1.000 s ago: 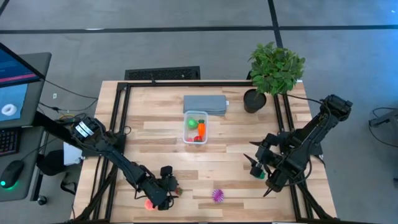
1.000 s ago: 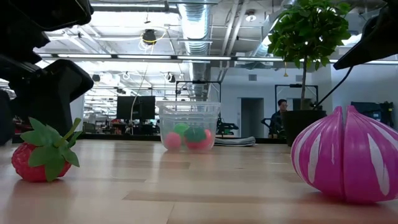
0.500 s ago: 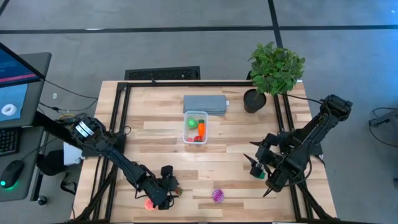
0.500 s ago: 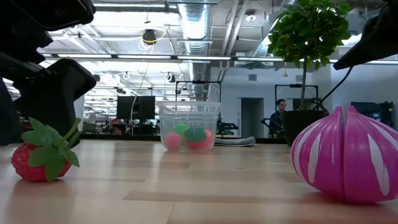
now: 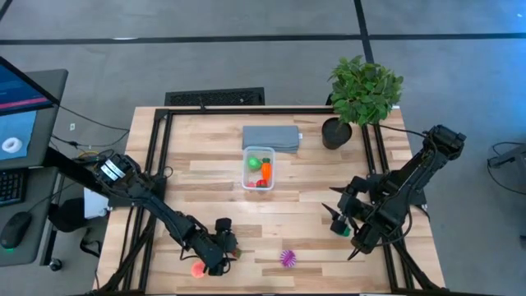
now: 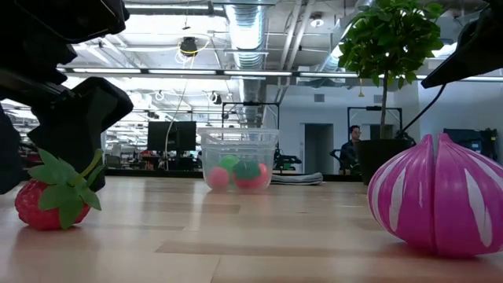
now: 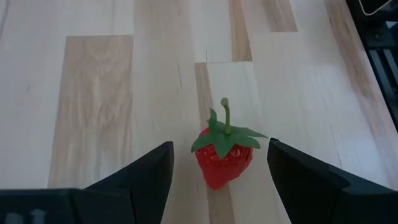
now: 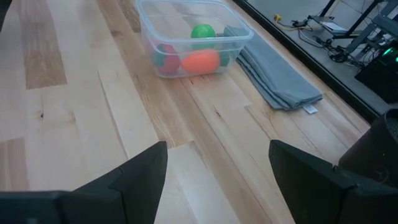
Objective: Pick and placing Produce into tupperware
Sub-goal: Put the red strawberry into the transparent bin
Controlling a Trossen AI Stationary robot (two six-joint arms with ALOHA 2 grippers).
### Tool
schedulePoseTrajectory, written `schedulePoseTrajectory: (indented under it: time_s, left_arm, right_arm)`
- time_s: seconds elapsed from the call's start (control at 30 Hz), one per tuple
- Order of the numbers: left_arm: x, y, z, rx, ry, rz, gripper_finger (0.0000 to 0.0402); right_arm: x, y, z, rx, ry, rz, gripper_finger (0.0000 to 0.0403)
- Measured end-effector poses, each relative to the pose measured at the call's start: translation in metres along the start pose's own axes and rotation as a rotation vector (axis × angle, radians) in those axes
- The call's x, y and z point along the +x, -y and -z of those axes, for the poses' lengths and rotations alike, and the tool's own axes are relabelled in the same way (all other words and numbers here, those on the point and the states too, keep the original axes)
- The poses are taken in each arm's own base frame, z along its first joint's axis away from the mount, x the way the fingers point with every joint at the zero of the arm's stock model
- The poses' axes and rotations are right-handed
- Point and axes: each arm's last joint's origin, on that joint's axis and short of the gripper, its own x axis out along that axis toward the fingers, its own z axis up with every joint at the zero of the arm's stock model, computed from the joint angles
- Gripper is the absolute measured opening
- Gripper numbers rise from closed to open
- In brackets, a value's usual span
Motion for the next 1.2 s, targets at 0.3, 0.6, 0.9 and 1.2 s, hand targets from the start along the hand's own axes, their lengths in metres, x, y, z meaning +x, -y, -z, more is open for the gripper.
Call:
schedulePoseTrajectory:
  time_s: [0.3, 0.6, 0.9, 1.2]
  left_arm:
    - [0.002, -0.006, -0.003, -0.007, -0.013, 0.012, 0.0248]
    - [0.002, -0.006, -0.003, 0.008, -0.024, 0.026, 0.0248]
    - [0.003, -0.01, -0.005, 0.025, -0.03, 0.035, 0.0248]
    - [0.004, -0.011, -0.006, 0.035, -0.037, 0.048, 0.0248]
  right_arm:
    - [0.0, 0.0, 0.0, 0.0, 0.0, 0.0, 0.0306]
    - [0.0, 0.0, 0.0, 0.0, 0.0, 0.0, 0.0306]
    - [0.0, 0.0, 0.0, 0.0, 0.0, 0.0, 0.0306]
    - [0.0, 0.0, 0.0, 0.0, 0.0, 0.0, 0.0306]
